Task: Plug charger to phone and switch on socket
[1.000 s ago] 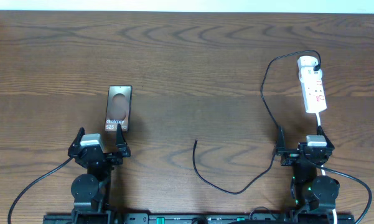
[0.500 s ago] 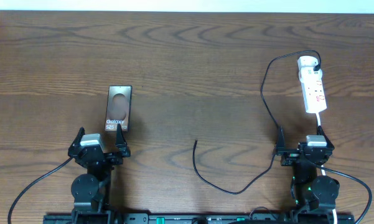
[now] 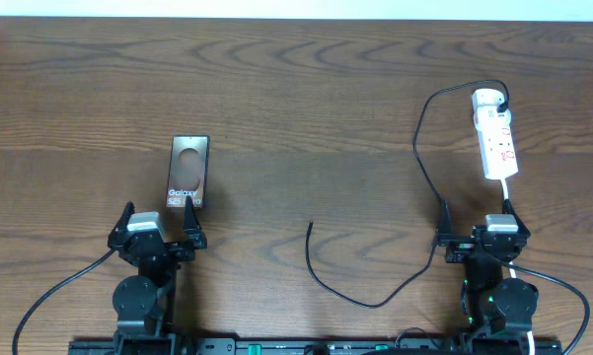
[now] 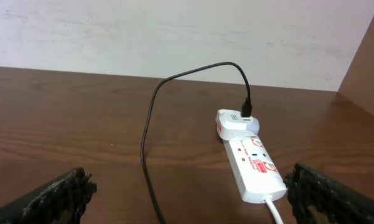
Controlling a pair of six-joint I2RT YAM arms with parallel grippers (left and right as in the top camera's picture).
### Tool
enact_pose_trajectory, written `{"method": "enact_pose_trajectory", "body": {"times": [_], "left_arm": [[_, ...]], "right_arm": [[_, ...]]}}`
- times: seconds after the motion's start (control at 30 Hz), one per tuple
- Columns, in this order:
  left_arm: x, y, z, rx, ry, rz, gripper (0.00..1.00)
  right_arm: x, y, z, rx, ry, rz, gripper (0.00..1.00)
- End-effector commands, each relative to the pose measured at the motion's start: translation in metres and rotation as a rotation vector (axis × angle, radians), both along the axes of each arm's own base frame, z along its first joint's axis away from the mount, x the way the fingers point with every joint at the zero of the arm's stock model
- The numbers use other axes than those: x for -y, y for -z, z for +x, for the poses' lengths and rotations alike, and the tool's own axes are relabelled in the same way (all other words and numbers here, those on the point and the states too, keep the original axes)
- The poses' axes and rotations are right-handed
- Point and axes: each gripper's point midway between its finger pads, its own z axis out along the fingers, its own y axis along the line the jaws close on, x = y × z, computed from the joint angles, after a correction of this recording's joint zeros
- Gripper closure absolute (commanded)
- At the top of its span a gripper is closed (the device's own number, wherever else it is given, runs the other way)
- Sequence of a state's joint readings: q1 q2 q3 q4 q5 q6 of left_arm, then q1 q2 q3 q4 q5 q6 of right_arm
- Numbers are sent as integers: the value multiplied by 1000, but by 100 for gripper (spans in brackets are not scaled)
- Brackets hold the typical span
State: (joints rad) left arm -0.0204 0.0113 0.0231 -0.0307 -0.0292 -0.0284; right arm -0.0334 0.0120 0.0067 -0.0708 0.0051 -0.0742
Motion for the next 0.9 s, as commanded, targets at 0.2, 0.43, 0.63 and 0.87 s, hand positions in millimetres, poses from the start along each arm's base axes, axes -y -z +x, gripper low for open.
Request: {"method": "enact_pose_trajectory", "body": {"times": [0.2, 0.43, 0.63, 0.87], "left_arm": [[-7, 18, -1, -55, -38, 7, 2], [-17, 17, -2, -64, -79, 133, 2], [-17, 17, -2, -64, -79, 133, 2], [-17, 17, -2, -64, -79, 133, 2]], "right_arm": [[0, 0, 0, 1, 5, -14, 1], [0, 0, 0, 1, 5, -14, 1], [0, 0, 0, 1, 5, -14, 1], [0, 0, 0, 1, 5, -14, 1]]}}
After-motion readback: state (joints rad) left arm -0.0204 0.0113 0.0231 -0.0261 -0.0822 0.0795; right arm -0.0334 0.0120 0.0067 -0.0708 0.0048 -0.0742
